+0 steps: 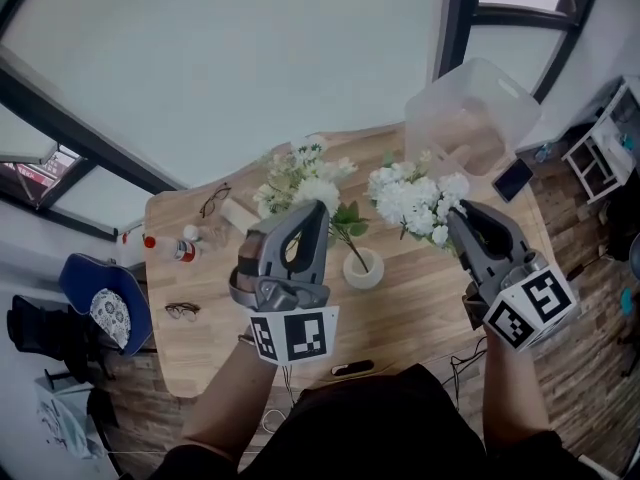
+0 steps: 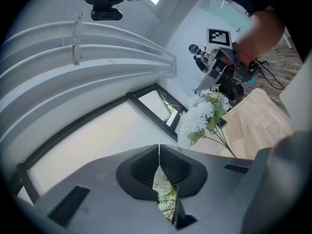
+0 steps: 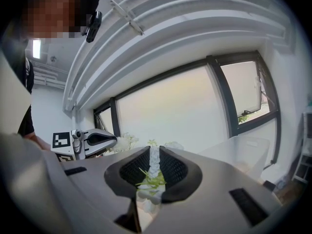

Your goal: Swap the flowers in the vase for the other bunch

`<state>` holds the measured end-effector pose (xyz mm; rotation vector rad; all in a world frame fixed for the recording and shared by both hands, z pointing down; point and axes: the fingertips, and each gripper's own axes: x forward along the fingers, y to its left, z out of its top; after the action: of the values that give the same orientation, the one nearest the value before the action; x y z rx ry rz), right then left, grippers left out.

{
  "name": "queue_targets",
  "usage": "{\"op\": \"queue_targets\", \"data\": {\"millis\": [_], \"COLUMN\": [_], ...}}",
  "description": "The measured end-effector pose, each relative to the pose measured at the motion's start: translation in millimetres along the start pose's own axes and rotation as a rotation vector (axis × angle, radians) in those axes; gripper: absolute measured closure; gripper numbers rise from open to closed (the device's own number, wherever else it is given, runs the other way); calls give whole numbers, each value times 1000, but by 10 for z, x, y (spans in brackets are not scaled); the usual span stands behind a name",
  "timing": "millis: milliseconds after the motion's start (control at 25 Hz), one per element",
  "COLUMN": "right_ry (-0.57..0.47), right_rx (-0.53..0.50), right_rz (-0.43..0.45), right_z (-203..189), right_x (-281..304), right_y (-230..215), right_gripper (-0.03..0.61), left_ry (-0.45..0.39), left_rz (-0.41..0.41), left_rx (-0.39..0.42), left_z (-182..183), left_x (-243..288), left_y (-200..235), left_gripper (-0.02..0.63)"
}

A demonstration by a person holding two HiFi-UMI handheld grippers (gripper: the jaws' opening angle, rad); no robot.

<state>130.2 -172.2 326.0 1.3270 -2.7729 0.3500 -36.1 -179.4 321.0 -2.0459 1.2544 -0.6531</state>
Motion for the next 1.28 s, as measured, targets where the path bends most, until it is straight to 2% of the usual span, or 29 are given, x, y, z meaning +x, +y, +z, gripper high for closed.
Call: {"op": "queue_targets", "data": {"millis": [400, 640, 1280], "right_ry": [-8, -6, 6], "right_rx": [1, 6, 14], "right_rz": [-26, -51, -40], "right_z": [54, -44, -113], "right_x": [-205, -489, -590], "right_y": [37, -9, 27], "right_gripper": [503, 503, 503], "left_ry": [6, -12, -23], "left_rz": [-60, -78, -116], "left_rx": [-56, -54, -149], "left_z": [-32, 60, 214], "left_x": [-147, -195, -255], "left_y": [-330, -597, -834], "left_gripper": [601, 607, 607]}}
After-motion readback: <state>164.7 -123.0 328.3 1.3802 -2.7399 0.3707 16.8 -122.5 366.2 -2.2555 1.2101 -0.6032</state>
